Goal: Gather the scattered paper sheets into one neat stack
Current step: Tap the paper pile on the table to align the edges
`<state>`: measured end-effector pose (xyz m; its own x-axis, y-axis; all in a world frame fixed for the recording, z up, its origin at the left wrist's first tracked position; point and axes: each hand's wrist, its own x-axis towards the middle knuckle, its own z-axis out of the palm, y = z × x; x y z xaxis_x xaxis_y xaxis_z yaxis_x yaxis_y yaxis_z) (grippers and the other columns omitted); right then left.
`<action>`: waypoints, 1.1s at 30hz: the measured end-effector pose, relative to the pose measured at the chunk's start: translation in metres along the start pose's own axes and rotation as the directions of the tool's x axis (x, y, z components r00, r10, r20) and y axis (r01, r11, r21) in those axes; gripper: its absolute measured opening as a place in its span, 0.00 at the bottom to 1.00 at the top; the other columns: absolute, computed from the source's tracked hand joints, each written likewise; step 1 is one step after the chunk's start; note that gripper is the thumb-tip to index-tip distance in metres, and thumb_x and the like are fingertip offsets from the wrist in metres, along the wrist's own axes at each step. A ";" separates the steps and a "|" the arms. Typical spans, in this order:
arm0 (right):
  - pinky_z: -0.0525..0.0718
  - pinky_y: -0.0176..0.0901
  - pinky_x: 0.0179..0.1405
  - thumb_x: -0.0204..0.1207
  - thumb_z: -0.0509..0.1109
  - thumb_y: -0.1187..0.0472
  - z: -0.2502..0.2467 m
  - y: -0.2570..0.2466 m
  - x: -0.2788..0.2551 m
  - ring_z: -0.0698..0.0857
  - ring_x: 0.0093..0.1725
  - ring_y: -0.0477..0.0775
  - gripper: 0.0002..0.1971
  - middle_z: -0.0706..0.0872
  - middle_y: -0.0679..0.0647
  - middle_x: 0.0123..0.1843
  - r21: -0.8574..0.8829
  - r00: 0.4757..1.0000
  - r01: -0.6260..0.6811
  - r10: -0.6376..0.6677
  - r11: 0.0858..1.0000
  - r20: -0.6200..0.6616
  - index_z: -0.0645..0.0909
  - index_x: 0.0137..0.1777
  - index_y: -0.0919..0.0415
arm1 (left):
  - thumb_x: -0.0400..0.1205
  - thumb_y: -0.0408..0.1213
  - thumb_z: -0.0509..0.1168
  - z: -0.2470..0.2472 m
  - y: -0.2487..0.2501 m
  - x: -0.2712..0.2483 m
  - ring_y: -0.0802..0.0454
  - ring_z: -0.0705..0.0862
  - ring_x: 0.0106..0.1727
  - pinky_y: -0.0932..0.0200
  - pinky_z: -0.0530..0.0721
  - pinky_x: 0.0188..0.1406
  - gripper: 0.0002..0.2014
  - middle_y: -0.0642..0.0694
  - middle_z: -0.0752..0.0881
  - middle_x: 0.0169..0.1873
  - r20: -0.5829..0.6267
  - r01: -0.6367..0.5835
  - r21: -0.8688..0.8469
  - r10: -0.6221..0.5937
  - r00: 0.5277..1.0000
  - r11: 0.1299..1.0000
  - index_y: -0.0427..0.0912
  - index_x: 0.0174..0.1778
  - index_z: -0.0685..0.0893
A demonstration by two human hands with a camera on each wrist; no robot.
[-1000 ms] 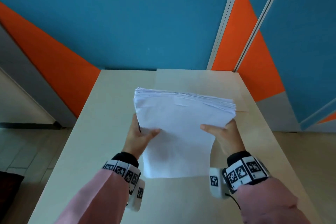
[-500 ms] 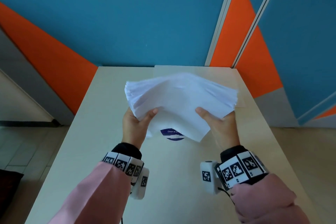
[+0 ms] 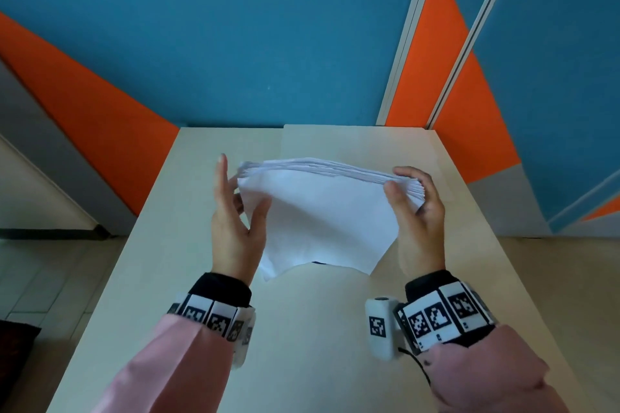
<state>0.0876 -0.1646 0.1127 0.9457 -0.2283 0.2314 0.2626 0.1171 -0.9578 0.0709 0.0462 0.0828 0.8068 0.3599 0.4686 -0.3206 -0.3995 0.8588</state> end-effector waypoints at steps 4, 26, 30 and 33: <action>0.77 0.29 0.43 0.73 0.70 0.54 0.014 -0.008 0.009 0.79 0.38 0.39 0.08 0.83 0.41 0.34 -0.013 0.983 0.127 -0.128 0.992 -0.135 0.81 0.40 0.58 | 0.78 0.27 0.65 -0.003 0.011 0.014 0.48 0.77 0.62 0.65 0.75 0.57 0.36 0.30 0.72 0.71 0.135 -0.301 0.322 0.272 0.953 0.897 0.54 0.77 0.55; 0.84 0.36 0.57 0.56 0.81 0.51 -0.025 0.044 0.024 0.89 0.51 0.40 0.14 0.91 0.35 0.39 -0.303 0.901 -0.261 0.344 0.917 0.265 0.88 0.44 0.44 | 0.49 0.47 0.84 0.005 -0.044 0.032 0.61 0.90 0.43 0.69 0.86 0.39 0.28 0.56 0.93 0.40 0.516 0.536 -0.279 -0.347 0.783 0.796 0.48 0.45 0.88; 0.82 0.21 0.42 0.68 0.77 0.65 -0.026 0.040 0.030 0.87 0.38 0.28 0.10 0.90 0.31 0.34 -0.199 0.949 -0.197 0.238 0.960 0.208 0.85 0.38 0.46 | 0.70 0.35 0.72 0.011 -0.038 0.034 0.68 0.89 0.39 0.73 0.84 0.37 0.08 0.62 0.92 0.35 0.469 0.478 -0.244 -0.329 0.820 0.844 0.47 0.44 0.86; 0.81 0.22 0.40 0.67 0.78 0.71 -0.029 0.052 0.023 0.87 0.38 0.29 0.16 0.90 0.33 0.35 -0.249 0.937 -0.253 0.301 0.935 0.179 0.82 0.42 0.47 | 0.71 0.30 0.73 0.012 -0.043 0.026 0.70 0.88 0.36 0.73 0.85 0.37 0.10 0.64 0.91 0.33 0.481 0.484 -0.186 -0.350 0.804 0.855 0.50 0.41 0.85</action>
<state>0.1170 -0.1921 0.0632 0.9991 -0.0051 -0.0412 -0.0415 -0.0732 -0.9965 0.1121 0.0626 0.0555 0.9994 0.0238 -0.0238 0.0241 -0.0108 0.9997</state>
